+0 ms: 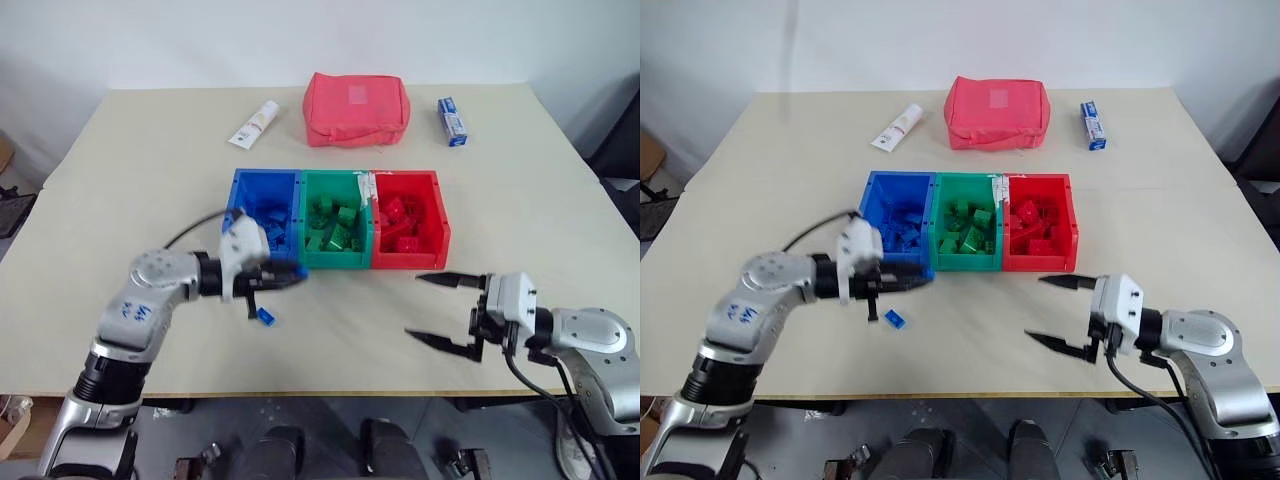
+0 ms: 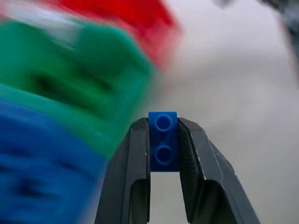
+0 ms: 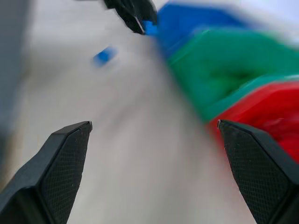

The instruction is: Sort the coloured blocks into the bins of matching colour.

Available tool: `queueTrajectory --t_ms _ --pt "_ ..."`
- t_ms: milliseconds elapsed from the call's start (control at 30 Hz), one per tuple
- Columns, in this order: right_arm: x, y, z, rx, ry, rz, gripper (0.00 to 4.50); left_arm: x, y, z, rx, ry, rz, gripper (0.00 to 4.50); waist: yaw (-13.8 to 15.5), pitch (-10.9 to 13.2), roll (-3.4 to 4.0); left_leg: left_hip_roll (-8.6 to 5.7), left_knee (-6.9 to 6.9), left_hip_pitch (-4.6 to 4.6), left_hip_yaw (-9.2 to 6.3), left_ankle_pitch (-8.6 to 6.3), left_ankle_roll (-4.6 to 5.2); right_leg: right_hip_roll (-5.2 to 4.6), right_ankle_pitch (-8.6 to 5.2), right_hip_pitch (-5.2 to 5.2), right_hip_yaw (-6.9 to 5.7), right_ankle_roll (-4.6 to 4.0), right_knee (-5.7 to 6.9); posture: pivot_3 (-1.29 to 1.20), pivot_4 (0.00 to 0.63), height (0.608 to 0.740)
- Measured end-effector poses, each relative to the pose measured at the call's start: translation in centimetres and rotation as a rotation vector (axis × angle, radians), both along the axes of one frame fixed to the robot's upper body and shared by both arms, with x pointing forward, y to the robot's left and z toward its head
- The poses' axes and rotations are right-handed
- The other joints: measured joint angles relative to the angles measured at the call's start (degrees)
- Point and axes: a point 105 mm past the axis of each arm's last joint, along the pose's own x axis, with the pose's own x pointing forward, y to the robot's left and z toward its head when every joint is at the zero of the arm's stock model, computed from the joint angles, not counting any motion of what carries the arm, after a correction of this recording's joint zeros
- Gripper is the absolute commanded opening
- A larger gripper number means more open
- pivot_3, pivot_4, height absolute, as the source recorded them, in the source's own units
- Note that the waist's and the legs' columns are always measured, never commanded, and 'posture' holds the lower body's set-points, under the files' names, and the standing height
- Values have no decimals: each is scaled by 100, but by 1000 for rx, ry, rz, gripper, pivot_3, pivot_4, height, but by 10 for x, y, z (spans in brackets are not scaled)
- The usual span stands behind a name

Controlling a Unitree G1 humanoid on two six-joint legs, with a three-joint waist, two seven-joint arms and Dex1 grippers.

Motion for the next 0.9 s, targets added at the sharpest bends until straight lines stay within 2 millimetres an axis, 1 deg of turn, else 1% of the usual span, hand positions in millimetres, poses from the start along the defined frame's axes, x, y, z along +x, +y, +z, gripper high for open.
queueTrajectory --t_ms 33,100,200,267,333,367,500,567,633,733,800,833,867,900 --pt "3 0 2 23 -11 -24 4500 10 2 9 -55 -23 64 451 7 0 0 -3 0 0 0 0 0 0 0 1 0 0 0 0 150 740" --pt "7 2 5 45 -31 -45 4500 26 6 17 -110 -41 170 451 11 0 0 -5 5 -2 0 0 0 -1 1 1 -1 2 1 0 150 740" --pt "11 2 7 60 -47 -77 4500 49 17 16 -110 -45 325 451 12 0 0 -6 6 -2 0 0 0 -1 1 0 0 3 0 0 150 740" --pt "12 2 8 56 -51 -84 4500 57 23 10 -105 -22 384 1182 8 0 0 -6 5 -3 1 0 1 -1 1 -2 0 3 1 0 150 740" --pt "12 1 8 55 -52 -86 4500 59 22 4 -86 -3 395 1683 -4 0 0 -6 4 -3 3 0 1 -1 2 -3 2 3 1 0 150 740" --pt "13 1 8 54 -52 -87 4500 60 21 1 -80 3 395 2002 -5 0 0 -5 4 -3 3 0 1 0 2 -4 2 3 2 0 150 740" --pt "15 2 11 46 -68 -83 4500 60 21 2 -80 -7 391 3286 -3 0 0 -4 7 -3 4 0 0 0 2 -4 2 3 3 0 150 740" --pt "14 3 11 40 -68 -76 4500 59 24 3 -83 -6 387 3920 -3 0 0 -4 7 -3 4 0 0 0 2 -4 3 3 3 0 150 740" --pt "14 5 10 29 -66 -58 4500 53 31 2 -74 -9 362 4479 -23 0 0 -3 3 -3 6 0 0 0 2 -5 5 3 2 0 150 740" --pt "13 4 8 1 -54 -38 4500 27 59 -9 -55 9 287 4479 -149 -1 2 2 -15 2 16 0 -1 0 0 -13 14 0 1 0 150 740" --pt "14 4 7 -17 -46 -9 4500 4 75 -15 -64 19 207 4479 -175 -1 2 6 -15 2 18 -1 -1 0 0 -12 16 -1 -2 0 150 740" --pt "13 6 7 -28 -46 14 4500 -6 86 -20 -57 39 186 4479 -198 -1 2 7 -15 4 21 -1 -1 -3 -1 -12 18 -1 0 0 150 740" --pt "12 7 7 -43 -47 36 4500 -16 102 -25 -43 63 192 4479 -191 -1 2 7 -16 5 18 0 -2 -3 -1 -11 16 -3 0 0 150 740" --pt "12 8 6 -55 -44 56 4500 -21 114 -28 -33 67 211 4479 -164 -1 2 8 -13 5 17 0 -2 -1 -2 -10 13 -4 -1 0 150 740"
